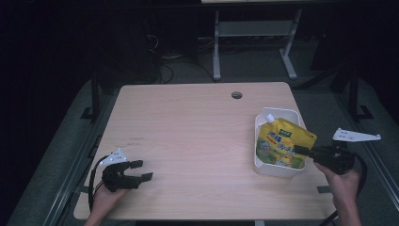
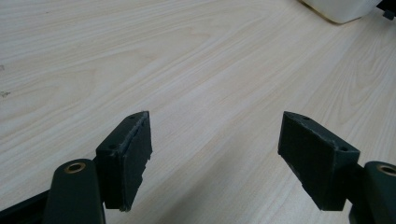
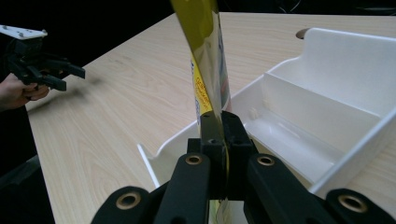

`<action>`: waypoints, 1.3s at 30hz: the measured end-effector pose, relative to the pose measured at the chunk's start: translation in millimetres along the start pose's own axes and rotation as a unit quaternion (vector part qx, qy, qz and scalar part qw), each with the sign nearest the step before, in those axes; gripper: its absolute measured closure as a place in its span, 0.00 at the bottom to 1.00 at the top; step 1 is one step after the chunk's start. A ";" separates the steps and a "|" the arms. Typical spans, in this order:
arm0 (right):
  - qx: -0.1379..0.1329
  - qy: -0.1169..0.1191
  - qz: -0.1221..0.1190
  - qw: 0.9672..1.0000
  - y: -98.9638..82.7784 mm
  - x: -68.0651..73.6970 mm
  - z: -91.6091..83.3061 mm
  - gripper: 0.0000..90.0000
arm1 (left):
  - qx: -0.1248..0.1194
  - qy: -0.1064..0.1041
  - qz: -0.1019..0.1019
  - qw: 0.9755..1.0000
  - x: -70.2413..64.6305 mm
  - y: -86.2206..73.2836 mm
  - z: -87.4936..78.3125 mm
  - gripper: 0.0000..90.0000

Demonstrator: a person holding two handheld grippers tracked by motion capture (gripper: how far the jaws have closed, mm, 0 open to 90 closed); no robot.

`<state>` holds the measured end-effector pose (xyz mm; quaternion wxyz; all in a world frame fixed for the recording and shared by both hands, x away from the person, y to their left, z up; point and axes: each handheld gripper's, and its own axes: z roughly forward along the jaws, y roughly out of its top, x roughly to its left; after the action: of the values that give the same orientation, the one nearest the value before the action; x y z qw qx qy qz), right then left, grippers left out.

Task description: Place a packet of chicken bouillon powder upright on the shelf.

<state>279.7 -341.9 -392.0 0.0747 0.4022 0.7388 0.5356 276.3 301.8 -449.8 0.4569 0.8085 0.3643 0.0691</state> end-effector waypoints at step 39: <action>-0.027 -0.074 -0.007 0.997 51.7 18.4 -33.1 0.72 | 0.005 -0.004 -0.002 1.000 -0.2 0.4 3.8 0.28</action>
<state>276.1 -348.5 -328.3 0.1438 0.4337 0.7189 0.5239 278.0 298.9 -451.6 0.4540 0.8105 0.3646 0.0633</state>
